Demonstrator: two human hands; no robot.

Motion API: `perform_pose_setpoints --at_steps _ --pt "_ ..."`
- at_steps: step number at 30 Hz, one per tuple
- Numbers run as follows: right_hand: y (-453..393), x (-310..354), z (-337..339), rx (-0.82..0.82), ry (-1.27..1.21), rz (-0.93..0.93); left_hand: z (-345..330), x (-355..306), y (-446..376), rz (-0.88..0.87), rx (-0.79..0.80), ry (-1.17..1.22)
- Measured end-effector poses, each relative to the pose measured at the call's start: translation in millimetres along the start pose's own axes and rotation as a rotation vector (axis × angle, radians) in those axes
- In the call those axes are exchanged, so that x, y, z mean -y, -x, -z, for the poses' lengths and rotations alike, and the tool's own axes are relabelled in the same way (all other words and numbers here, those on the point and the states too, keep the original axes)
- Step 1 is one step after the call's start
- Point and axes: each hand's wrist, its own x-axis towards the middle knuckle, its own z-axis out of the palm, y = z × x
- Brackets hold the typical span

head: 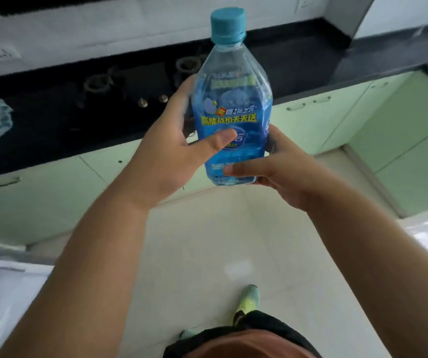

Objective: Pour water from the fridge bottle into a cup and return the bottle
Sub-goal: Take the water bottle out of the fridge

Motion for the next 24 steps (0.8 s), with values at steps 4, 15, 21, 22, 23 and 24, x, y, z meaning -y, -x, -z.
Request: perform_pose_setpoints --at_steps 4,15,21,22,23,24 --pt "1 1 64 -0.076 -0.026 0.008 -50 -2 -51 -0.006 0.089 0.026" --pt "-29 5 180 -0.159 -0.079 0.01 -131 4 -155 0.029 0.209 0.087" --pt "-66 11 224 -0.218 -0.094 -0.003 -151 16 -221 0.035 0.275 0.097" --pt "-72 14 232 -0.233 -0.092 -0.002 -155 19 -234 0.028 0.285 0.105" --pt "-80 17 241 -0.251 -0.09 -0.002 -158 21 -248 0.023 0.295 0.115" --pt "-87 22 249 -0.27 -0.091 -0.003 -161 24 -263 0.019 0.311 0.124"
